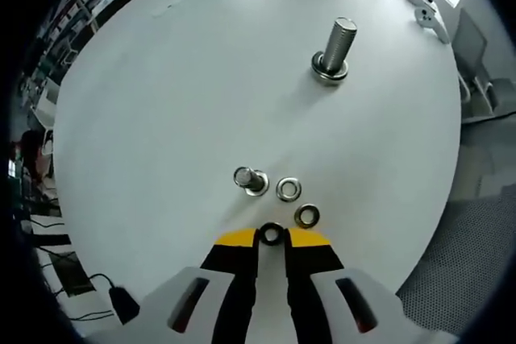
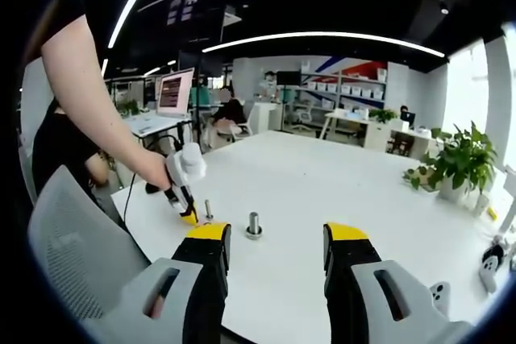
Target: Place the washer onto the threaded stud by aligning its center hole with the stud, sliding it down to the base, and recovering from edge contact or off-axis alignment until the washer reaches the visible bottom stop.
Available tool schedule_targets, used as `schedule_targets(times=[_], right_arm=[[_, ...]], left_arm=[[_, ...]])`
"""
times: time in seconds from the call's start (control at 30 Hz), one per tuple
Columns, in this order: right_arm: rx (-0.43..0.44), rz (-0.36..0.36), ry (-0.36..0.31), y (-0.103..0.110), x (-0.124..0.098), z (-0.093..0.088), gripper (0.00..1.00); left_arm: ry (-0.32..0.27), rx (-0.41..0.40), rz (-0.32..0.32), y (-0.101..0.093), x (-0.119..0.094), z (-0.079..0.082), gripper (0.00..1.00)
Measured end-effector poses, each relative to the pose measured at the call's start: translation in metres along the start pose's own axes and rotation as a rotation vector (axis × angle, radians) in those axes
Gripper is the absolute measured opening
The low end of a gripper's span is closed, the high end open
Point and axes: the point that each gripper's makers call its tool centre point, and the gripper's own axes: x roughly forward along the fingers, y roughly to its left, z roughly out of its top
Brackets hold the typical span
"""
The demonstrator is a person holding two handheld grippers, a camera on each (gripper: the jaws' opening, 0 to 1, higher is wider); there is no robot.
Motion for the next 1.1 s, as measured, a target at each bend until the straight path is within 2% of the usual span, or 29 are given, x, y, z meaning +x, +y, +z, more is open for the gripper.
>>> schedule_targets(times=[0.2, 0.6, 0.77, 1.1], right_arm=[[-0.004, -0.003, 0.002, 0.000, 0.000, 0.000, 0.48], [-0.010, -0.003, 0.006, 0.000, 0.000, -0.001, 0.48], [-0.012, 0.000, 0.006, 0.001, 0.000, -0.001, 0.48], [-0.022, 0.002, 0.012, 0.001, 0.000, -0.002, 0.47]], left_arm=[[0.003, 0.012, 0.009, 0.000, 0.000, 0.000, 0.10], [-0.032, 0.024, 0.018, -0.001, -0.002, -0.005, 0.09], [-0.067, 0.026, 0.027, 0.000, -0.009, -0.002, 0.09], [-0.158, 0.043, 0.074, 0.009, -0.034, 0.015, 0.09]])
